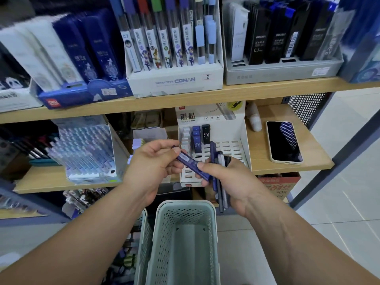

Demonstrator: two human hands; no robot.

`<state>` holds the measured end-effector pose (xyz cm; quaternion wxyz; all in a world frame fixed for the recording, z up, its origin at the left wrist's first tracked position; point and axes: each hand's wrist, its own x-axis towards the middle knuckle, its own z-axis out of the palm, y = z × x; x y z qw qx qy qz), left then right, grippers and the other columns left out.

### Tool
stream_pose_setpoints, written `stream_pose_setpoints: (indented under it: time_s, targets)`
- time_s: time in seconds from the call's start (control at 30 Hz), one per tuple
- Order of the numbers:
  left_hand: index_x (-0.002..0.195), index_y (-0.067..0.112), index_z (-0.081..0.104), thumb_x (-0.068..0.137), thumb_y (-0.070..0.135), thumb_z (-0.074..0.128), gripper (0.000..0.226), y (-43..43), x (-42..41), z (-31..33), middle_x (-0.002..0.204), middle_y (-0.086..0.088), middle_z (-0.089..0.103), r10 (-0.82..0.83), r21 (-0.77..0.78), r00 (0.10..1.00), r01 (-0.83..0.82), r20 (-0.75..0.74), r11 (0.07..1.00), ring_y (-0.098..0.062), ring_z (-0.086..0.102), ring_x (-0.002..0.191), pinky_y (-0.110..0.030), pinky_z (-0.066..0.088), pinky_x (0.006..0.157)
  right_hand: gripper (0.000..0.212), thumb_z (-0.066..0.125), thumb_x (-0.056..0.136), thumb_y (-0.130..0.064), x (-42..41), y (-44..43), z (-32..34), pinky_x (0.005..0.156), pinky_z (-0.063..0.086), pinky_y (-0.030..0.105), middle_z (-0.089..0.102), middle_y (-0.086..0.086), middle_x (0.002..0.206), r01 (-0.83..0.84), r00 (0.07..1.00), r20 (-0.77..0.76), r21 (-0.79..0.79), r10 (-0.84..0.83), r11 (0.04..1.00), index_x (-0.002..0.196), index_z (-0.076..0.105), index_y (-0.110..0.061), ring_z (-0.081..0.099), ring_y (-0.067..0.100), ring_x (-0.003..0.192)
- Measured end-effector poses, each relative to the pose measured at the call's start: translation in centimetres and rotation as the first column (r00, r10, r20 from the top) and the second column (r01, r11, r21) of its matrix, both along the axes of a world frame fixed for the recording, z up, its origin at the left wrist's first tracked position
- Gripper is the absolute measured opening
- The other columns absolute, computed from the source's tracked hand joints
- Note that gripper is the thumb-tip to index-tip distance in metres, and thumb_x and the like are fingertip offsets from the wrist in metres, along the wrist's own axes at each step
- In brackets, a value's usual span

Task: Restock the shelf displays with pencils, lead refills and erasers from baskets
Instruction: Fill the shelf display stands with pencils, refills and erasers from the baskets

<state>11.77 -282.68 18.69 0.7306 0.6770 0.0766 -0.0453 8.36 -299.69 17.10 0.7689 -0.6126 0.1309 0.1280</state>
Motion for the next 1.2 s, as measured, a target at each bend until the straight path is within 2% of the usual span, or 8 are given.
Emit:
stream_pose_setpoints:
  time_s: [0.1,0.17,0.27,0.37,0.53,0.7,0.87,1.2]
  targets:
    - [0.103,0.002,0.069,0.091,0.001,0.067,0.012,0.3,-0.1,-0.4,0.070,-0.009,0.072,0.052,0.041,0.999,-0.052,-0.001,0.998,-0.013,0.064,0.056,-0.023,0.056,0.057,0.009,0.073,0.088,-0.008,0.2,-0.3,0.2,0.048,0.044,0.019,0.077,0.012,0.087,0.076,0.997,-0.008,-0.007,-0.076,0.997,0.093,0.067,-0.012,0.065,0.011,0.055]
    - [0.098,0.009,0.074,0.086,0.010,0.076,0.012,0.6,-0.2,-1.3,0.073,-0.004,0.073,0.013,0.245,0.996,-0.035,0.094,0.969,-0.013,0.066,0.065,-0.029,0.056,0.065,0.012,0.074,0.086,-0.004,0.3,-0.6,0.2,0.046,0.044,0.019,0.076,0.017,0.088,0.127,0.992,-0.002,-0.009,-0.127,0.992,0.089,0.066,-0.012,0.063,0.012,0.053]
    - [0.089,0.024,0.078,0.073,0.038,0.086,0.022,1.3,-0.3,-2.3,0.093,0.007,0.068,-0.312,0.774,0.847,-0.168,0.430,0.611,-0.014,0.061,0.089,-0.032,0.049,0.081,0.017,0.075,0.084,-0.003,0.3,-0.7,0.1,0.043,0.044,0.019,0.075,0.014,0.082,0.153,0.988,-0.013,-0.056,-0.154,0.987,0.100,0.068,-0.002,0.058,0.009,0.046]
    - [0.092,0.022,0.079,0.074,0.045,0.078,0.029,1.3,-0.2,-3.0,0.094,0.005,0.064,-0.640,0.864,0.581,-0.312,0.503,0.395,-0.021,0.057,0.088,-0.040,0.048,0.077,0.016,0.076,0.082,-0.002,0.2,-0.5,0.1,0.043,0.044,0.019,0.070,0.006,0.069,0.109,0.992,-0.045,-0.097,-0.114,0.989,0.098,0.071,0.002,0.055,0.010,0.046]
    - [0.095,0.013,0.077,0.081,0.019,0.081,0.015,0.5,0.3,-3.3,0.088,0.001,0.065,-0.725,0.881,0.503,-0.224,0.471,0.417,-0.018,0.057,0.080,-0.032,0.048,0.072,0.033,0.080,0.085,-0.026,0.2,-0.9,0.4,0.045,0.044,0.020,0.076,0.011,0.079,0.086,0.989,-0.115,-0.036,-0.089,0.996,0.106,0.069,-0.004,0.055,0.008,0.045]
    - [0.109,0.036,0.063,0.088,0.011,0.073,0.034,0.0,0.3,-3.2,0.081,0.011,0.058,-0.472,0.793,0.825,0.049,0.311,0.607,-0.009,0.054,0.069,-0.017,0.044,0.067,0.025,0.079,0.086,-0.026,0.2,-1.5,0.7,0.042,0.042,0.019,0.077,0.016,0.089,0.178,0.970,-0.180,0.073,-0.163,0.981,0.102,0.068,-0.010,0.056,0.005,0.041]
    - [0.117,0.036,0.053,0.091,0.009,0.069,0.041,-0.7,1.6,-2.6,0.077,-0.001,0.064,-0.371,0.661,0.883,0.097,0.288,0.744,-0.019,0.062,0.070,-0.039,0.055,0.074,0.026,0.077,0.087,-0.016,0.2,-2.3,0.5,0.039,0.041,0.014,0.076,0.014,0.092,0.253,0.958,-0.164,0.090,-0.236,0.963,0.110,0.070,-0.006,0.058,0.002,0.041]
    - [0.089,0.021,0.066,0.086,0.006,0.073,0.017,-1.9,5.9,-0.7,0.082,0.006,0.066,-0.367,0.760,0.853,-0.053,0.372,0.647,-0.007,0.060,0.070,-0.023,0.052,0.070,0.029,0.078,0.087,-0.015,0.4,-2.7,0.1,0.040,0.041,0.013,0.075,0.019,0.104,0.289,0.951,-0.135,0.081,-0.277,0.954,0.112,0.068,-0.004,0.059,0.002,0.042]
